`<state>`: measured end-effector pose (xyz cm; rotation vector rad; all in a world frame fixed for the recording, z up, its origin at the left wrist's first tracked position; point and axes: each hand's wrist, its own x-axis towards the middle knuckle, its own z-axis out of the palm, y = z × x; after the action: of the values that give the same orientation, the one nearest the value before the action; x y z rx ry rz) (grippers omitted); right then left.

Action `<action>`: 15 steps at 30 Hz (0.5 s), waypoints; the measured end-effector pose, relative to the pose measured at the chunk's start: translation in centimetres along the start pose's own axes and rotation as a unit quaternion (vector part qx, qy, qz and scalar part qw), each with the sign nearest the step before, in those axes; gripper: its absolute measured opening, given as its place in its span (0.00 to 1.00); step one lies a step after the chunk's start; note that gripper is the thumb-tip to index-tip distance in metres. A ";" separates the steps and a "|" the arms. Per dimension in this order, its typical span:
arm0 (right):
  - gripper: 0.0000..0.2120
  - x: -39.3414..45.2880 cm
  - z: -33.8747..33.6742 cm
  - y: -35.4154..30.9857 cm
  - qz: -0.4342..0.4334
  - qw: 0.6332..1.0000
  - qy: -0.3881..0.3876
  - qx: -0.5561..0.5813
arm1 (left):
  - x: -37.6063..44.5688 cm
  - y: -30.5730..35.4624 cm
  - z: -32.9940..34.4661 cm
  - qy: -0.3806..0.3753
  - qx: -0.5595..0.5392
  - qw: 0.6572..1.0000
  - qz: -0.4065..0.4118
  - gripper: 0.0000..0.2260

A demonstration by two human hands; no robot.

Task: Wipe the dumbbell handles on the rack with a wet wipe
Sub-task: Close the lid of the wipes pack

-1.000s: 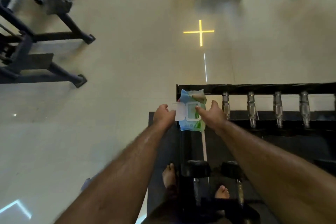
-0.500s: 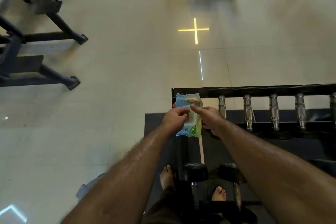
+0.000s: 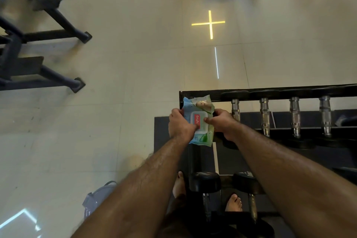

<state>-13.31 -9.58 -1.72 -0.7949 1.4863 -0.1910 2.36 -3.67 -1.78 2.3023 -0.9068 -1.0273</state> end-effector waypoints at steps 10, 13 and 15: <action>0.17 0.3 0.8 -0.1 -0.011 1.000 0.014 0.003 | -0.7 -1.2 0.2 0.028 0.022 0.999 0.016 0.34; 0.17 0.4 1.4 0.2 -0.020 0.998 0.053 -0.002 | -0.9 -1.4 0.3 0.030 0.030 0.999 0.024 0.33; 0.18 0.2 1.6 0.4 -0.036 0.996 0.079 -0.021 | -0.9 -1.3 0.3 0.032 0.037 0.999 0.021 0.33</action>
<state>-11.93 -8.84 -2.31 -0.8842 1.6150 -0.2829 2.13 -2.13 -2.36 2.3508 -0.9786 -0.9115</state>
